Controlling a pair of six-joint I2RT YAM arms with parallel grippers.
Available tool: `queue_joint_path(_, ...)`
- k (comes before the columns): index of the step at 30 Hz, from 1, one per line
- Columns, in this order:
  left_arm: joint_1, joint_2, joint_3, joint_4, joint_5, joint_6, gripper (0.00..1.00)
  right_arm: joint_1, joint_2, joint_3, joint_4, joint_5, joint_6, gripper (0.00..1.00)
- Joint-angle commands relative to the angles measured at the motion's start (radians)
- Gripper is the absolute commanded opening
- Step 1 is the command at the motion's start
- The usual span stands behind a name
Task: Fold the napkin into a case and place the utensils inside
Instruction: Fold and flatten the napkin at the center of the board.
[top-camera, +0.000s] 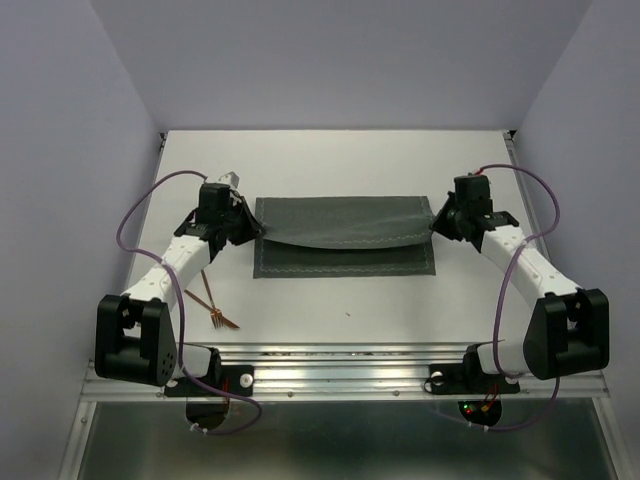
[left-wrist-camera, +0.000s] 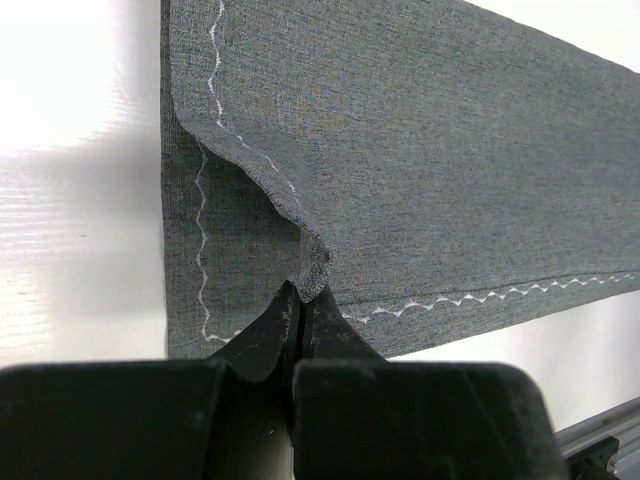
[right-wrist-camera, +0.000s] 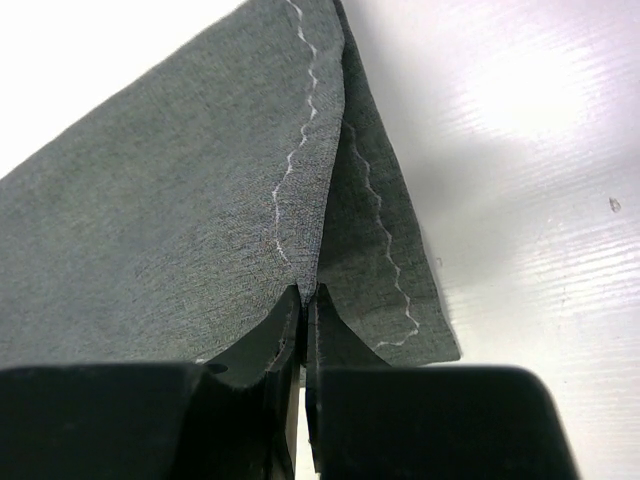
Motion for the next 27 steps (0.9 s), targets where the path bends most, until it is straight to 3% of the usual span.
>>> queue_joint_path(1,-0.005,-0.003,-0.031,0.021,0.011,-0.024,0.0,-0.002,0.0,-0.048,0.009,0.023,-0.008,0.01)
queue_joint_path(10,-0.005,0.054,-0.109,0.052,-0.008,-0.069,0.0,-0.002,0.023,-0.184,0.063,-0.031,0.024,0.01)
queue_joint_path(27,-0.01,0.13,-0.105,0.039,-0.012,-0.058,0.0,-0.002,0.069,-0.219,0.094,-0.014,0.022,0.01)
